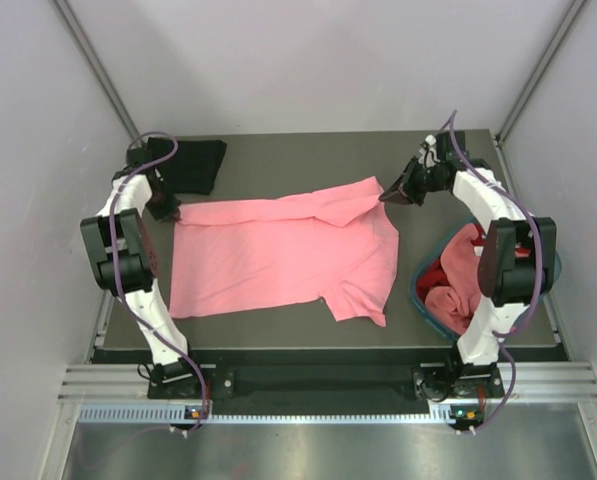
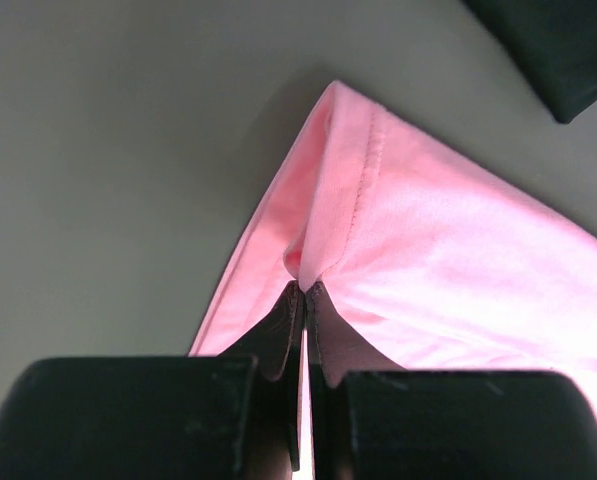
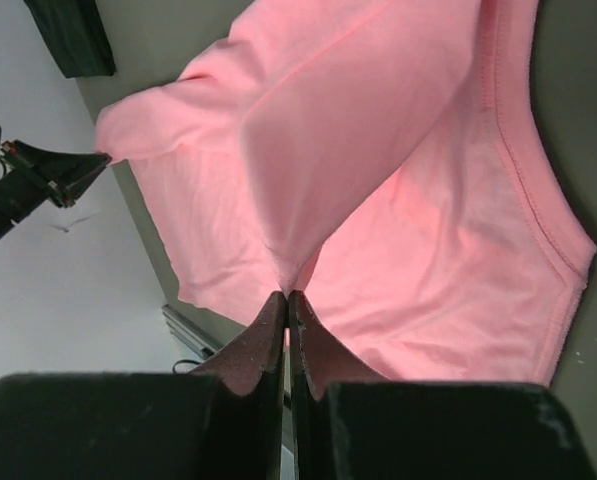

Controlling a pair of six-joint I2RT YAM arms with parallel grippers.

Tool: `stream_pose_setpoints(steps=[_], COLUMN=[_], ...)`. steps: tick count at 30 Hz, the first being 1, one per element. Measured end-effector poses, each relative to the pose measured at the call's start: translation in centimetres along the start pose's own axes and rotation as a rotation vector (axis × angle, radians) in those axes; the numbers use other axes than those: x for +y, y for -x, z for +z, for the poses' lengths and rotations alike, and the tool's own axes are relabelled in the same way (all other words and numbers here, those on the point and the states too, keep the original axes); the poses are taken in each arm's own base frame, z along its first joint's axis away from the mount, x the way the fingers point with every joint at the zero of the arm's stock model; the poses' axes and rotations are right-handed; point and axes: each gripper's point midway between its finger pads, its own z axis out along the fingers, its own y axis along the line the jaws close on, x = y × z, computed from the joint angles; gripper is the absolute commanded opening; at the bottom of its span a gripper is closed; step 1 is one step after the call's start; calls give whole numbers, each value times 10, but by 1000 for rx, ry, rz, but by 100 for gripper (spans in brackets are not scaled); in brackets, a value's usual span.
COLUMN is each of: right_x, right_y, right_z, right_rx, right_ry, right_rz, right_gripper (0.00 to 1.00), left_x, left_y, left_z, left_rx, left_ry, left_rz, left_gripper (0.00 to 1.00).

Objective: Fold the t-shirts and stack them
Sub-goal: Fold the tshirt

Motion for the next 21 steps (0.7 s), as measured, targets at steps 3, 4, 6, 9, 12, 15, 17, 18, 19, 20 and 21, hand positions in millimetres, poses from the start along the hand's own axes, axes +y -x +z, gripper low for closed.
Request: stream_pose_setpoints(steps=[3,4,6,9,12,15,17,18,19,20,21], right_x=[-5,-6,-10,-17,-24,-28,-30,-30,-32,-33,-34], right_y=[-3,-3,-5,-8,-10,-12,-13,-14,-15,-16,-17], right_z=[-2,-3,-5,-7,-8,-9,-10,-9,-9,-9,-9], right_rx=[2,3,3,8,15,23,29,30,33,37,38], right_ry=[-26,-34,-53,-87,-117,-133,-137,-138,-140,-144,-145], right_rz=[-20,-28,-43,-63,-80,-93,-98,-99,-102,-102,-102], right_gripper=[0,0,0,0,0,0,0,0,0,0,0], left_x=[6,8,12,18,23,26,28,28,29,29,30], left_y=[-5,-7,-9,-15,-22,-30,-35,-37,-38,-39,-41], left_z=[-1,-2,-4,-7,-7,-5,-3,-3,-3,-2,-1], left_rx=[15,19,26,40,55,76,90,94,96,100,102], left_ry=[13,18,24,34,41,49,53,54,55,56,57], left_rz=[-4,-6,-10,-16,-19,-20,-21,-21,-21,-22,-22], left_gripper=[0,0,0,0,0,0,0,0,0,0,0])
